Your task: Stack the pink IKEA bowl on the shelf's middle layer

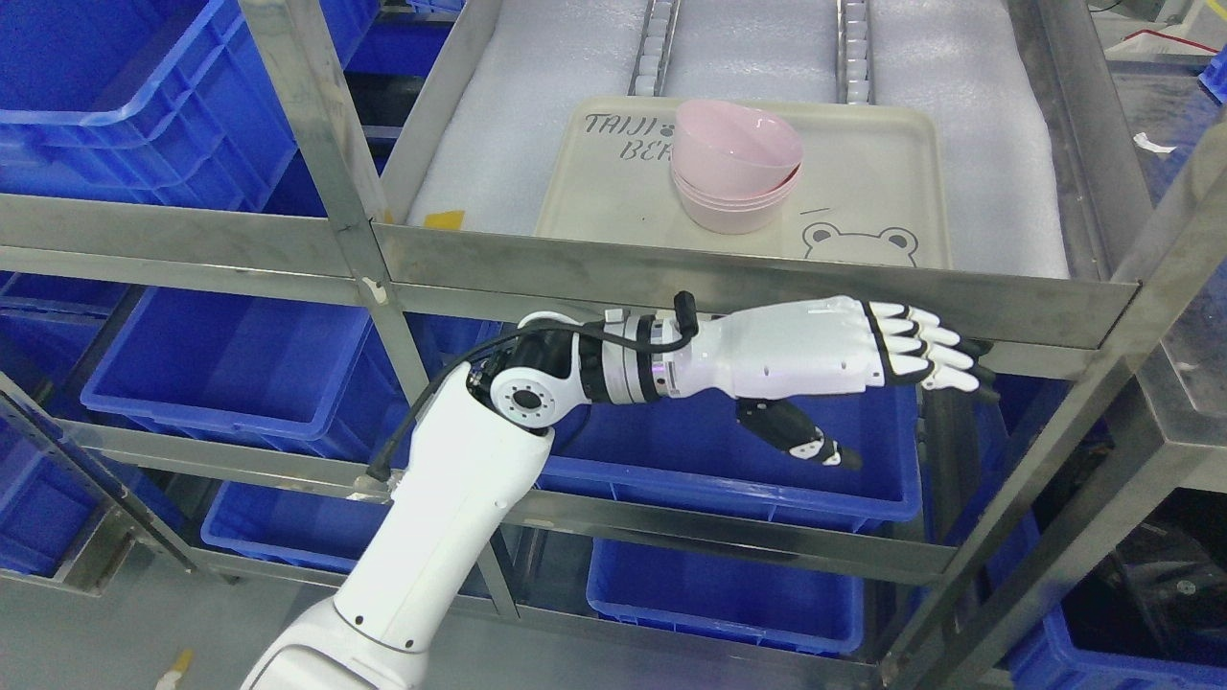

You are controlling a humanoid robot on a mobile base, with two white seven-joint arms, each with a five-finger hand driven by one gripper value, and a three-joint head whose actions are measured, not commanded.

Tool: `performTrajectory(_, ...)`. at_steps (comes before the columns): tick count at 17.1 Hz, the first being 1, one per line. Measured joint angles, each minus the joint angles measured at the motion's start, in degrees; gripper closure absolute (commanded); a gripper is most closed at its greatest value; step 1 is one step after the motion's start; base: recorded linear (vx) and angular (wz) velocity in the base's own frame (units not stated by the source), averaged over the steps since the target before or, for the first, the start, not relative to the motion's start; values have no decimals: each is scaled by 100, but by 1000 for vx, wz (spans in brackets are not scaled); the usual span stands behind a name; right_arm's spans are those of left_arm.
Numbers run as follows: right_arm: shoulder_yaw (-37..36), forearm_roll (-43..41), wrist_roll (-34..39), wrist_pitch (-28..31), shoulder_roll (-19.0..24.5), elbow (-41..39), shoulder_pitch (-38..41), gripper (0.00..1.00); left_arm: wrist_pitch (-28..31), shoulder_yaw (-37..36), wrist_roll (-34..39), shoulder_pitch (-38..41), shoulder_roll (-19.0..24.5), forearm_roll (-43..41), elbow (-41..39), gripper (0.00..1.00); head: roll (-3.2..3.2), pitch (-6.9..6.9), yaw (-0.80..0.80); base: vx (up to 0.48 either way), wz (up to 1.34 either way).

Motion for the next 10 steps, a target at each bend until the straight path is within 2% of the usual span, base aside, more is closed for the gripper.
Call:
performTrajectory(6, 0, 0, 0, 0, 0, 0, 0, 0, 0, -168, -53, 921, 0, 6, -106, 12, 0, 0, 0, 0, 0)
performTrajectory(10, 0, 0, 0, 0, 0, 0, -1, 0, -3, -203, -68, 1886, 0, 5, 8, 12, 0, 0, 0, 0, 0)
